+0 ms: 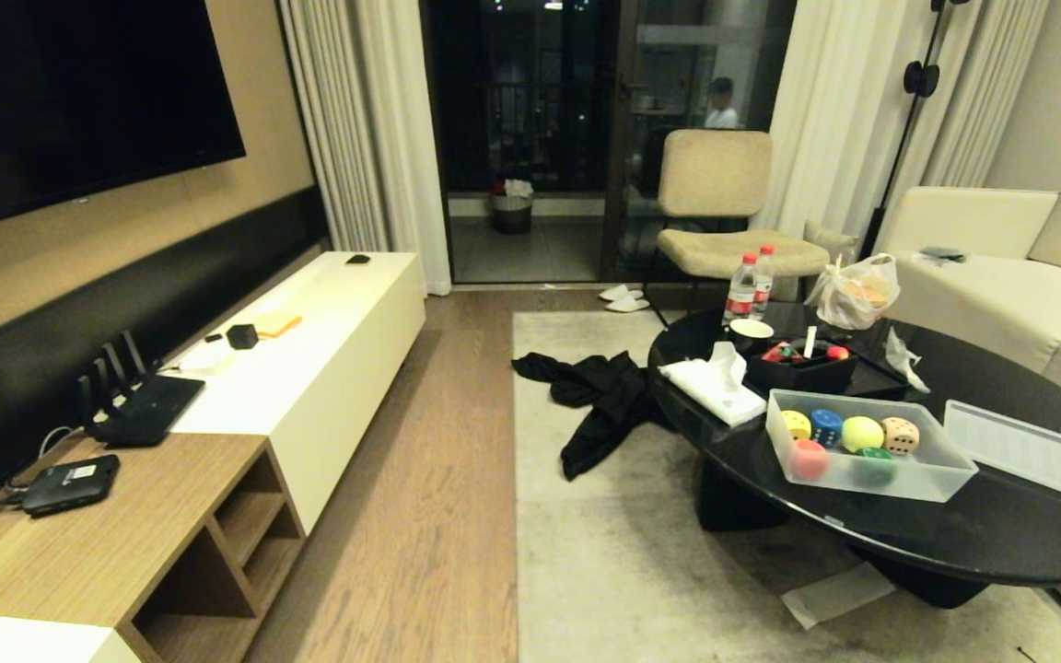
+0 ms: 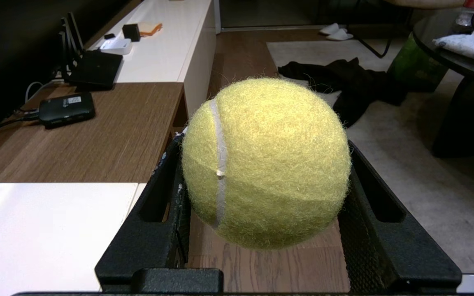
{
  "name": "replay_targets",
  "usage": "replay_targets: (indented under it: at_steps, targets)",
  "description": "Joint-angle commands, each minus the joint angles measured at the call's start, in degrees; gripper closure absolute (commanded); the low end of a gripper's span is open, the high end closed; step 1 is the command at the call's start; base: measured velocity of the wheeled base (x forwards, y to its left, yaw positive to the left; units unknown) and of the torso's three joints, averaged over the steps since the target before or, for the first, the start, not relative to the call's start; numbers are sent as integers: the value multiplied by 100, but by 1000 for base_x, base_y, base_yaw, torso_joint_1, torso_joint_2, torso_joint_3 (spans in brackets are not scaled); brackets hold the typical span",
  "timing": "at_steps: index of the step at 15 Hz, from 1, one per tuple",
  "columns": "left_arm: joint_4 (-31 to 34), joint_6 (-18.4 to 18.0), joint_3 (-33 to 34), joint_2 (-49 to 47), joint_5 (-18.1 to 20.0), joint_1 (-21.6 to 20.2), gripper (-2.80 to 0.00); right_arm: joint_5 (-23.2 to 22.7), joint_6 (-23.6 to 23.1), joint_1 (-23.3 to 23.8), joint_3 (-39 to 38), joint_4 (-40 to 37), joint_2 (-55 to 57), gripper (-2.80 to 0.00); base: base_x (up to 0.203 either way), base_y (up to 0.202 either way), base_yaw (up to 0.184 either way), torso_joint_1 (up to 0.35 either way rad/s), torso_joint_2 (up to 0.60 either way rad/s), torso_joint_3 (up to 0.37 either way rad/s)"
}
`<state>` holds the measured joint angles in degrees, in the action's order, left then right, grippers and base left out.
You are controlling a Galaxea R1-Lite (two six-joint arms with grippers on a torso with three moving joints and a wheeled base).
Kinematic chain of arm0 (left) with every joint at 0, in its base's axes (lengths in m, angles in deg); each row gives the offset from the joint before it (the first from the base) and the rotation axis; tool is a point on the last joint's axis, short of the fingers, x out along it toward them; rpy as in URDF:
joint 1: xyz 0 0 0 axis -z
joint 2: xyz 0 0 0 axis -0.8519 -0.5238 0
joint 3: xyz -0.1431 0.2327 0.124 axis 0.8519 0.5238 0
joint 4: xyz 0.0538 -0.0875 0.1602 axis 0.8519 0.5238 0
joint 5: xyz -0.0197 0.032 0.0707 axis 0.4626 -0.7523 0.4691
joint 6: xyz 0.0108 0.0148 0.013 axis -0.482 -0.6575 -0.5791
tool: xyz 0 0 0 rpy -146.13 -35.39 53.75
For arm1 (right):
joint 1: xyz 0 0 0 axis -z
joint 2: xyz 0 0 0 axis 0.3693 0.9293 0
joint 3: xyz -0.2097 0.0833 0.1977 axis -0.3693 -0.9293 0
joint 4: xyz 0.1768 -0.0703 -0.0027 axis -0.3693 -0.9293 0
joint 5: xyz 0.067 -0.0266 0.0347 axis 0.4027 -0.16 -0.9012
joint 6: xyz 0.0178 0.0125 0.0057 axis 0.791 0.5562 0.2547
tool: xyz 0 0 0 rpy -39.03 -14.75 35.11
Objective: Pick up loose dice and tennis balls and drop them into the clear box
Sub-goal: Put the ball in the box
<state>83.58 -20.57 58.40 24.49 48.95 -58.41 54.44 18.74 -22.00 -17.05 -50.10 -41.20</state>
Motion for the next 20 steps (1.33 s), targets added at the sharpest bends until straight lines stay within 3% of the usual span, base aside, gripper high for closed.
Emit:
replay_targets:
  at_steps: [1, 14, 20]
  targets:
    - [-2, 9, 14, -7, -1, 0, 0, 0, 0, -2, -9, -2, -2, 0, 0, 0, 0, 0, 0, 0]
    - [-2, 18, 17, -7, -1, 0, 0, 0, 0, -2, -9, -2, -2, 0, 0, 0, 0, 0, 0, 0]
    - [-2, 18, 18, -7, -1, 0, 0, 0, 0, -2, -9, -2, -2, 0, 1, -152, -6, 0, 2, 3]
